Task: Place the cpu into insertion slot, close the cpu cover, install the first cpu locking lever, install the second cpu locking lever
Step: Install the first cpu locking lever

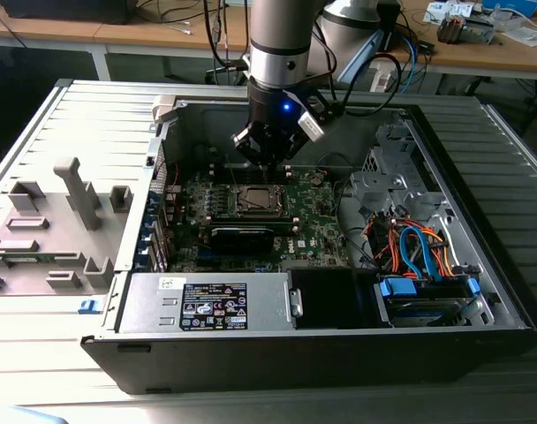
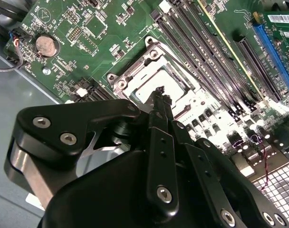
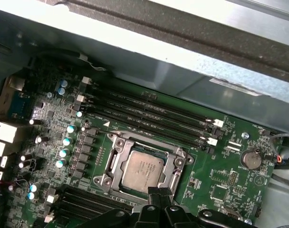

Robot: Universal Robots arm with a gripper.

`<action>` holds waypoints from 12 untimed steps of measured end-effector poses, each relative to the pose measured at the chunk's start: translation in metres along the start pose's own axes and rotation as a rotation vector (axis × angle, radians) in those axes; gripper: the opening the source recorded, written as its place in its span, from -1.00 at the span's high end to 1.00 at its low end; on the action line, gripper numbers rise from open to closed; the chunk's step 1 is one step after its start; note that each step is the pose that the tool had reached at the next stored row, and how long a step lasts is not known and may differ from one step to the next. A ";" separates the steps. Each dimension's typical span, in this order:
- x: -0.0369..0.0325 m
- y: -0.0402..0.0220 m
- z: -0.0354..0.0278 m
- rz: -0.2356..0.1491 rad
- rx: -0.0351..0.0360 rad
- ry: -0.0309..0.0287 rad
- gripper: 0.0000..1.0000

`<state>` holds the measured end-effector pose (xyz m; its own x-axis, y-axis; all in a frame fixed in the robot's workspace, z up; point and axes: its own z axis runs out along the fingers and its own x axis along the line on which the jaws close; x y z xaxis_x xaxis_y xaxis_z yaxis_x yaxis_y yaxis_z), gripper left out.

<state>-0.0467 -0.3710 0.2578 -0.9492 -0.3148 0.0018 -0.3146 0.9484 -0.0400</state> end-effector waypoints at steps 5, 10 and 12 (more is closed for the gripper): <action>0.0000 0.0000 0.0000 -0.008 0.0000 -0.0003 0.79; 0.0000 0.0000 0.0000 -0.018 0.0000 -0.0008 0.79; 0.0000 0.0000 0.0000 -0.020 0.0000 -0.0009 0.79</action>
<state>-0.0467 -0.3710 0.2578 -0.9428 -0.3333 0.0017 -0.3331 0.9420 -0.0400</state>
